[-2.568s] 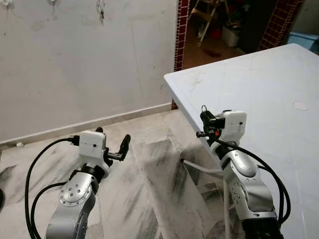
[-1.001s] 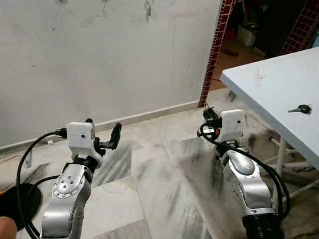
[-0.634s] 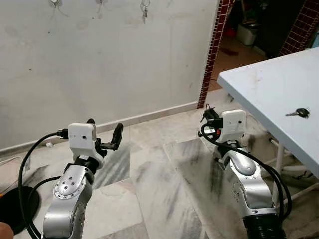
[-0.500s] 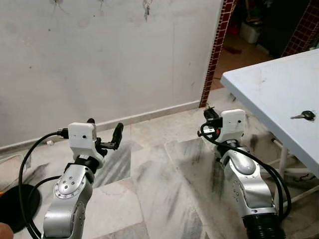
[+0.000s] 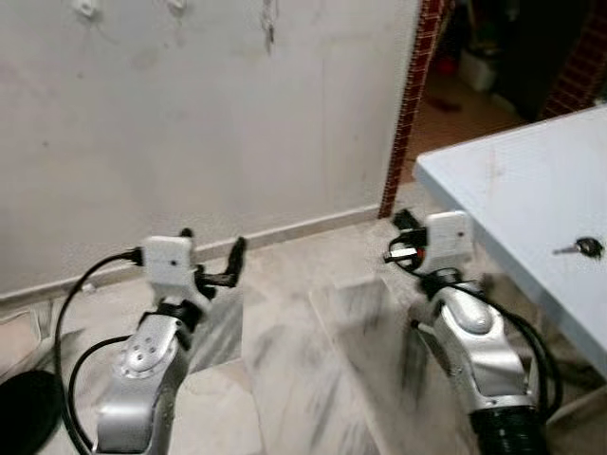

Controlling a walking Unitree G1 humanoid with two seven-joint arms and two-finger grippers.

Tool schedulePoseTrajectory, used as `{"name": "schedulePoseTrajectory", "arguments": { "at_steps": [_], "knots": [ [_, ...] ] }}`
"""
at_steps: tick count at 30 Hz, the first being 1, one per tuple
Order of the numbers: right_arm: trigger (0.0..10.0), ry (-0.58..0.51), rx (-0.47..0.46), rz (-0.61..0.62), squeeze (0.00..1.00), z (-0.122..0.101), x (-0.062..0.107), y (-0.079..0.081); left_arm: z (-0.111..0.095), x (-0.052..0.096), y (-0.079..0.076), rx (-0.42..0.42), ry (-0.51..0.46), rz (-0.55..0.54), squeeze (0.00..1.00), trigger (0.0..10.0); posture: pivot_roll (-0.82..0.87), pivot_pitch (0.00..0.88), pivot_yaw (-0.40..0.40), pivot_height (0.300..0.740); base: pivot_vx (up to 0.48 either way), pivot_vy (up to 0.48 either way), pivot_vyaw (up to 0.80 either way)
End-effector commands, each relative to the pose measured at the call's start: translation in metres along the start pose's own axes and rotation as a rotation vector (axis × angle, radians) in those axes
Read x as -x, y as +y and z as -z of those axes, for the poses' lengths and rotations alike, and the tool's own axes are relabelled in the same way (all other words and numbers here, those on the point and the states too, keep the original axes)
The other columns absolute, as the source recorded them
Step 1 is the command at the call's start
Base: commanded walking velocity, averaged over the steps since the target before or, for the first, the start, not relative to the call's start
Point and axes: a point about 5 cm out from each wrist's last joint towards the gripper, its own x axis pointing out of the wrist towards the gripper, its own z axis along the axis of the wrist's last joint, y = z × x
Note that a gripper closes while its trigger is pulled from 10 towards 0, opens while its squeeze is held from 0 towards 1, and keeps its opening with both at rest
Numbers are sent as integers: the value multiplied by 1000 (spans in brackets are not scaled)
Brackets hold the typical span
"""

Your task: Hang keys on a hook

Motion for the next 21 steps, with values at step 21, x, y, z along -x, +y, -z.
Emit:
{"name": "schedulePoseTrajectory", "arguments": {
  "at_steps": [21],
  "knots": [
    [10000, -15, -11, -71, 0, -1, 0, 16, 3, 1, 5, -5, 11, -21, 0, 10000, 36, 75, 33, 740, 466, 0, 0]
  ]
}}
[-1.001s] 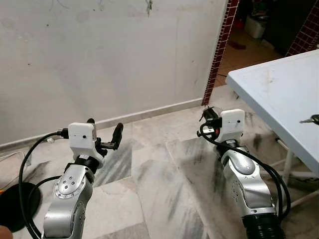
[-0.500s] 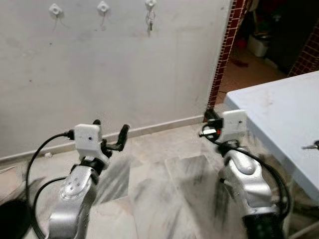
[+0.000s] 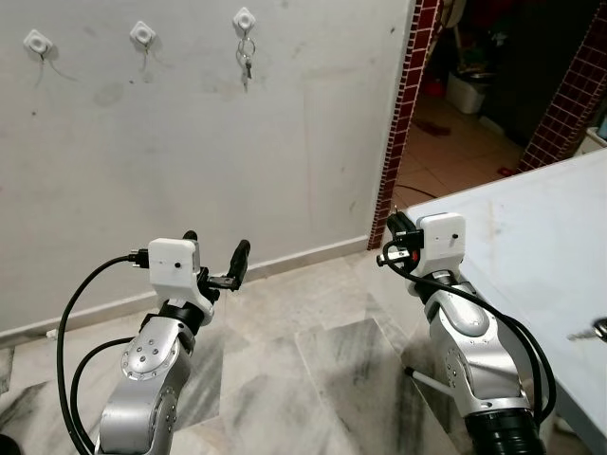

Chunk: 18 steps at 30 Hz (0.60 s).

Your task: Hang keys on a hook

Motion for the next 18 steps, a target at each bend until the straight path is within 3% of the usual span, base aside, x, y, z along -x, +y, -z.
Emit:
{"name": "schedulePoseTrajectory", "arguments": {
  "at_steps": [1, 18],
  "knots": [
    [10000, -21, -6, -27, 0, -5, -2, 7, -2, 2, 7, -12, -4, -24, 0, 10000, 37, 76, 34, 740, 442, 0, 0],
    [10000, -25, 8, -30, 0, -5, -3, 8, -1, 1, 6, -12, 1, -21, 0, 10000, 41, 76, 35, 740, 423, 30, 49]
  ]
}}
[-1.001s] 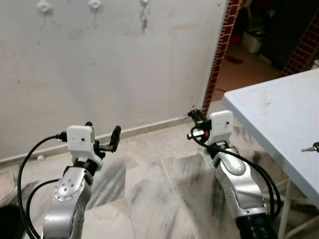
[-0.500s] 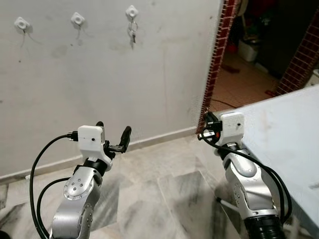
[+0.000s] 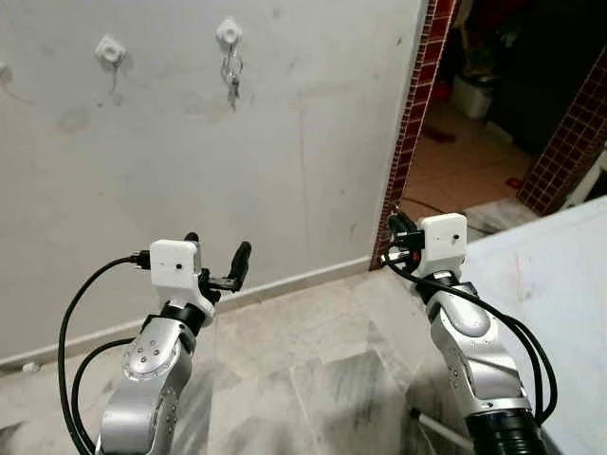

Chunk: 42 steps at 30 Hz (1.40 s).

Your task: Hang keys on a hook

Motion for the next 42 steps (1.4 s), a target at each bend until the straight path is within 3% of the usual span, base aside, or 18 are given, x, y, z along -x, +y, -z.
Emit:
{"name": "schedulePoseTrajectory", "arguments": {
  "at_steps": [1, 10, 22, 34, 42],
  "knots": [
    [10000, -17, -10, -33, 0, -4, -3, 10, 1, 2, 7, -7, 12, -30, 0, 10000, 41, 75, 35, 740, 326, 0, 0],
    [10000, -13, -28, -25, 0, -3, -3, 8, 7, 1, 8, 32, 59, -74, 0, 10000, 42, 78, 34, 740, 0, 63, 0],
    [10000, -16, -33, -28, 0, -3, -3, 9, 7, 0, 8, 42, 70, -75, 0, 10000, 45, 79, 37, 740, 0, 473, 0],
    [10000, -21, -42, -29, 0, -4, -3, 10, 6, 0, 8, 32, 71, -71, 0, 10000, 48, 74, 37, 740, 0, 476, 0],
    [10000, -22, -30, -36, 0, -4, -3, 10, 2, -1, 11, -9, 37, -63, 0, 10000, 47, 73, 35, 740, 0, 0, 300]
  ]
}}
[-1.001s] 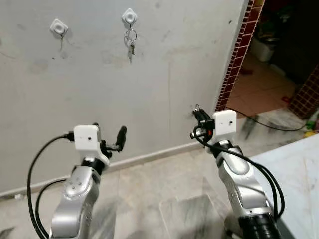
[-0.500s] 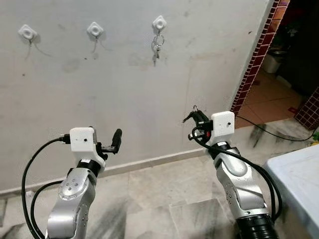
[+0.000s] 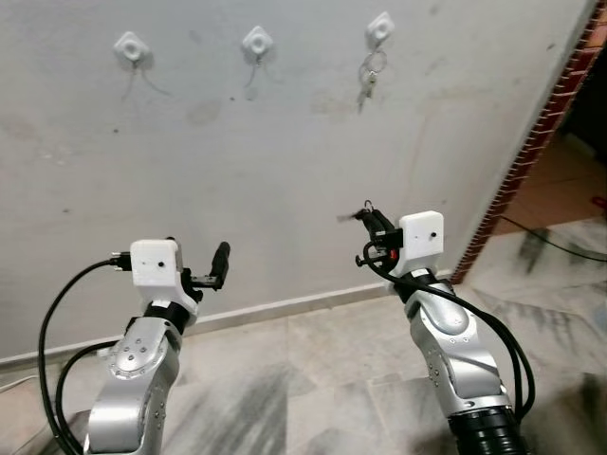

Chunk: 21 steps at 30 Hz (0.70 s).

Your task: Hang keys on a hook

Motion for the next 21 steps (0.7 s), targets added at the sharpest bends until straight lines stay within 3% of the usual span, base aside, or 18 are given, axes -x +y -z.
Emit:
{"name": "schedulePoseTrajectory", "arguments": {
  "at_steps": [1, 5, 21],
  "knots": [
    [10000, -29, -9, -13, 0, -7, -4, 7, -2, 2, 12, -29, -4, -30, 0, 10000, 47, 73, 35, 740, 0, 0, 800],
    [10000, -33, -6, -13, 0, -8, -5, 6, -4, 1, 16, -39, -15, -32, 0, 10000, 46, 70, 34, 740, 0, 0, 714],
    [10000, -36, -14, -8, 0, -8, -5, 5, -5, 2, 12, -30, -42, 8, 0, 10000, 44, 67, 34, 740, 0, 0, 0]
  ]
}}
